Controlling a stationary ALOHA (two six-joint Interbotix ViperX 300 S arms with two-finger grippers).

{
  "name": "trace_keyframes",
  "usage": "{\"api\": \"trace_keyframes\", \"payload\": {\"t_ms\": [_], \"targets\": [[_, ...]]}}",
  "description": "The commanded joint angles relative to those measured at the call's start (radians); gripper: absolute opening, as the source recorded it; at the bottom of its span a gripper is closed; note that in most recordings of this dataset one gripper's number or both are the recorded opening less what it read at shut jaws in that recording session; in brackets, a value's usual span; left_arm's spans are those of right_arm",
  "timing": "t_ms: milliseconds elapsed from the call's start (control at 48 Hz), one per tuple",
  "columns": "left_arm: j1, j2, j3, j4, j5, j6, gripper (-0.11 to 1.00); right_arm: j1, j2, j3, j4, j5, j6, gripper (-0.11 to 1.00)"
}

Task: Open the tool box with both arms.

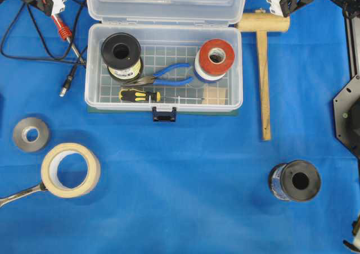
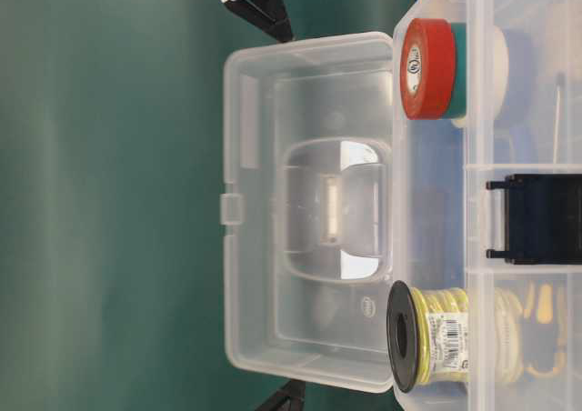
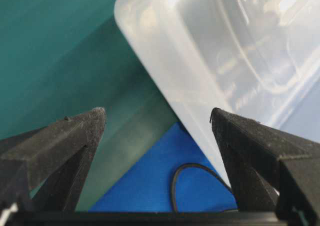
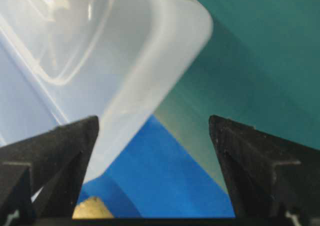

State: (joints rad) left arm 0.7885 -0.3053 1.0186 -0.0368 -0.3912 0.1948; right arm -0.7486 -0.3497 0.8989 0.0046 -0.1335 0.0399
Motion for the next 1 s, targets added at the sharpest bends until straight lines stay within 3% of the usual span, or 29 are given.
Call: {"api": "trace_keyframes", "payload": {"t_ms": [0, 395, 978], "targets": [[0.006, -0.002, -0.026, 0.002, -0.003, -0.002, 0.9, -0.009, 0.002, -0.028, 0.0, -0.011, -0.002, 0.87], [0.009, -0.021, -0.005, 0.002, 0.006, 0.002, 0.9, -0.009, -0.008, -0.017, 0.0, -0.011, -0.002, 0.87], [0.075, -0.192, 0.13, 0.002, 0.008, 0.002, 0.9, -0.069, -0.221, 0.115, 0.002, 0.035, 0.003, 0.87]]}}
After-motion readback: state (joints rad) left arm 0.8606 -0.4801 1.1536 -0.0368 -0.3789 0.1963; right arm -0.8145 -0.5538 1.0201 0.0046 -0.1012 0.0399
